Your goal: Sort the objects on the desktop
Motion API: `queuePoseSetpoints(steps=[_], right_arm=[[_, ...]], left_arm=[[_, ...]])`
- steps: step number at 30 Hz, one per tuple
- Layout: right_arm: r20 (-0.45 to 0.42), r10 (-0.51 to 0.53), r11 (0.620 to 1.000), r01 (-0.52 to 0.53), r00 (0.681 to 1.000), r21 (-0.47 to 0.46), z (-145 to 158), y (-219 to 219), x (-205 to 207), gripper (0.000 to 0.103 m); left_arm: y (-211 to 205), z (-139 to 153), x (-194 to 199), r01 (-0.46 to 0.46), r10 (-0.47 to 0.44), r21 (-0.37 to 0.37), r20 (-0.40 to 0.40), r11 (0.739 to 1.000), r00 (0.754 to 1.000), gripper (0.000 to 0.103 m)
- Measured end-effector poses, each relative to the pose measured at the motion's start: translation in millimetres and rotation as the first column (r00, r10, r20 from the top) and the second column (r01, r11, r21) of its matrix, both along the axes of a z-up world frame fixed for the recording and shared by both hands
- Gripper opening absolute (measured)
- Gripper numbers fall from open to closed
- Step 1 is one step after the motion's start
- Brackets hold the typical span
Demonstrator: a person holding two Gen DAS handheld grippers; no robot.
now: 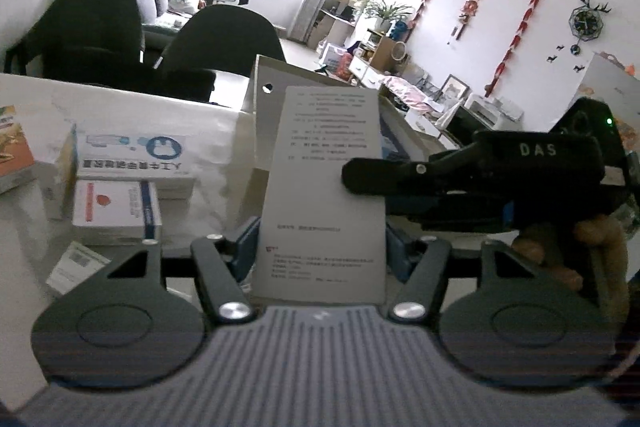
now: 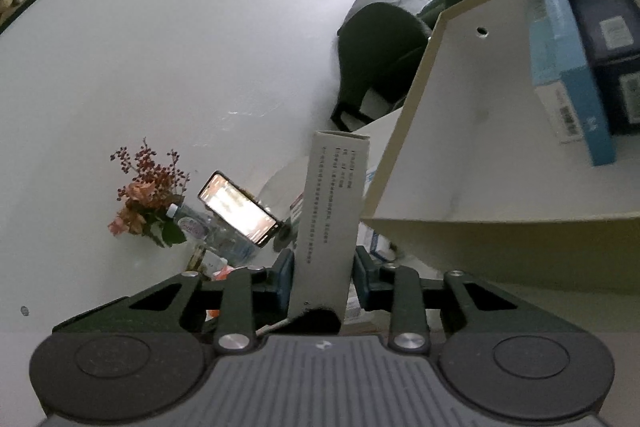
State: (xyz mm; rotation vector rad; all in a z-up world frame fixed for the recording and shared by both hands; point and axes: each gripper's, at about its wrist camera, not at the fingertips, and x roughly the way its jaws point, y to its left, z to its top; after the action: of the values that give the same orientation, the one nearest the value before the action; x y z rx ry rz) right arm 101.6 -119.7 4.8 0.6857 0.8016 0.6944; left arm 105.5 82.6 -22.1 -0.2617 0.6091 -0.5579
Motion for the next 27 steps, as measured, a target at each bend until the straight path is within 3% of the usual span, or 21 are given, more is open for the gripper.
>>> queuePoseSetpoints(steps=[5, 12, 18, 27], right_arm=[[0.007, -0.034, 0.999, 0.034, 0.999, -0.026, 7, -12, 8, 0.032], [0.045, -0.112, 0.991, 0.115, 0.993, -0.068, 26, -39, 21, 0.032], [0.07, -0.25, 0.964, 0.255, 0.966, -0.078, 38, -86, 36, 0.032], [0.04, -0.402, 0.913, 0.404, 0.915, -0.051, 22, -146, 56, 0.032]], left_arm=[[2, 3, -7, 0.017, -0.017, -0.005, 0.029, 1.0, 0.999, 0.086], [13, 4, -16, 0.007, -0.007, 0.012, 0.037, 1.0, 0.999, 0.087], [26, 1, -21, -0.027, 0.026, 0.011, 0.048, 1.0, 0.999, 0.087], [43, -8, -24, -0.074, 0.075, -0.033, 0.024, 0.997, 0.997, 0.087]])
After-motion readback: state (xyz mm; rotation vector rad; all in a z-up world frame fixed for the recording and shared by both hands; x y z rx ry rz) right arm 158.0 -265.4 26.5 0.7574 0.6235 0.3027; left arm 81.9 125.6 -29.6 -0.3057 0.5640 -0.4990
